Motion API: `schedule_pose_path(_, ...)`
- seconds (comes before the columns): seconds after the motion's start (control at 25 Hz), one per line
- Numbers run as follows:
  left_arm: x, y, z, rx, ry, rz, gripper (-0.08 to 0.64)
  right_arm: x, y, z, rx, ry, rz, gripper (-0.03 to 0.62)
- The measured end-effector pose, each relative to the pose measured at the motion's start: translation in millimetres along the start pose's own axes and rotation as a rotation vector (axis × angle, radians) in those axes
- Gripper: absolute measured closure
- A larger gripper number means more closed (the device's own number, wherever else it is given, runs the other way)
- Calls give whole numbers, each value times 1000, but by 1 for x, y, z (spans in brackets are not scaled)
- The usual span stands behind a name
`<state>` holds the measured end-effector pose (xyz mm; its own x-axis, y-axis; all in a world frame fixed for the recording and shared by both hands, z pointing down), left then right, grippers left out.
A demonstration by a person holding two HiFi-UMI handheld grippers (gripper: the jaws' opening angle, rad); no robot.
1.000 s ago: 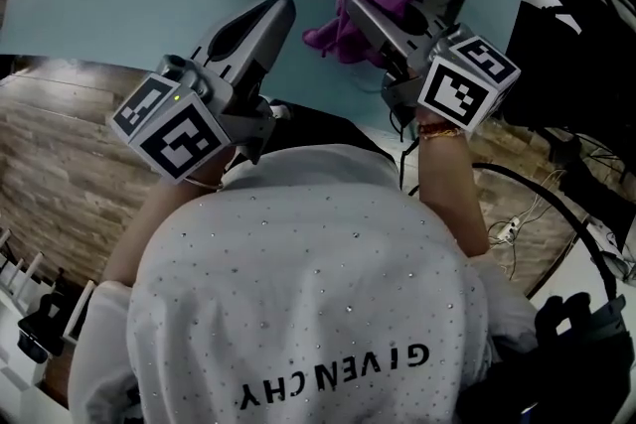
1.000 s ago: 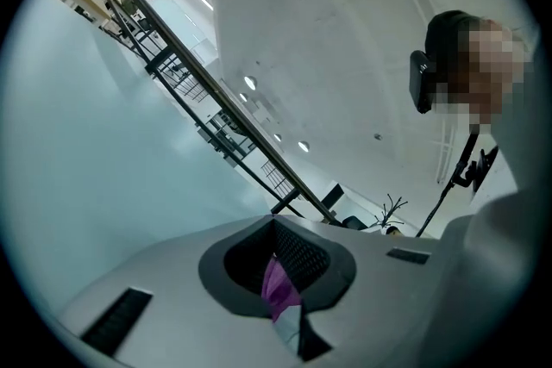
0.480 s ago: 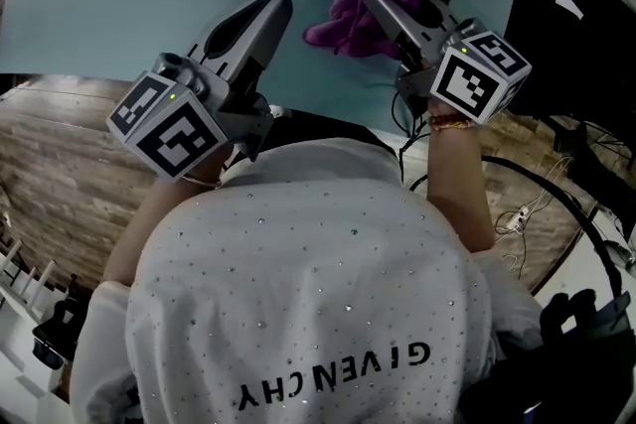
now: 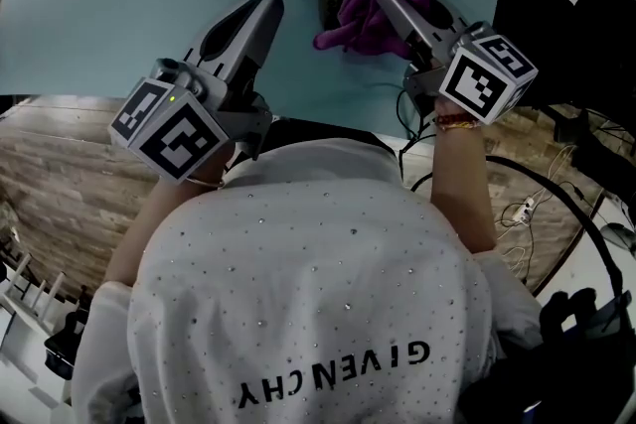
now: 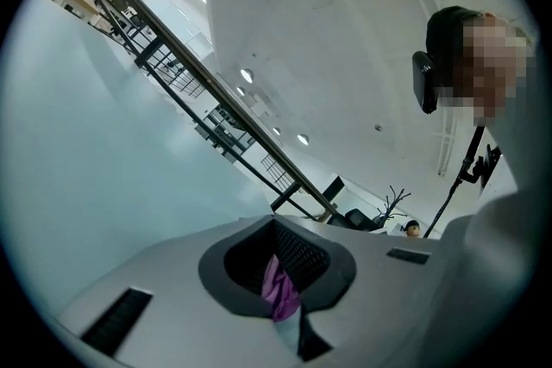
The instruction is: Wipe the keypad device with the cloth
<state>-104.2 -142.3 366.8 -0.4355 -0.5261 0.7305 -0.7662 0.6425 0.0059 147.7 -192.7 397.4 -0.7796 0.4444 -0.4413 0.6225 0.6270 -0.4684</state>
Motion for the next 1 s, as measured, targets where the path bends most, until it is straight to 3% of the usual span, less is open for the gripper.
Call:
schedule_pose_path(0.44, 0, 0, 1, -7, -2, 28, 560, -21, 16, 4, -12, 46, -84, 537)
schedule_pose_path(0.88, -3, 17, -10, -15, 6, 56, 560, -34, 27, -1, -19, 34, -156, 537)
schedule_pose_path(1.0, -9, 36, -11, 13, -85, 76, 560, -11, 19, 1, -7, 72, -96, 537)
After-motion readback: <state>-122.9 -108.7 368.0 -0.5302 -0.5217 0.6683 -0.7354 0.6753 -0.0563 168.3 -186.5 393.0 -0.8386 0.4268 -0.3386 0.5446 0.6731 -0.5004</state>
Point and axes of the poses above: the fingertips, and each gripper's own axes: y backward along the fingers, x to its left, z out of its top, the point moved 9 cm from there along y, backward along the fingers, and after that the axes turned 12 degrees about -z, right-handed, at the moved point
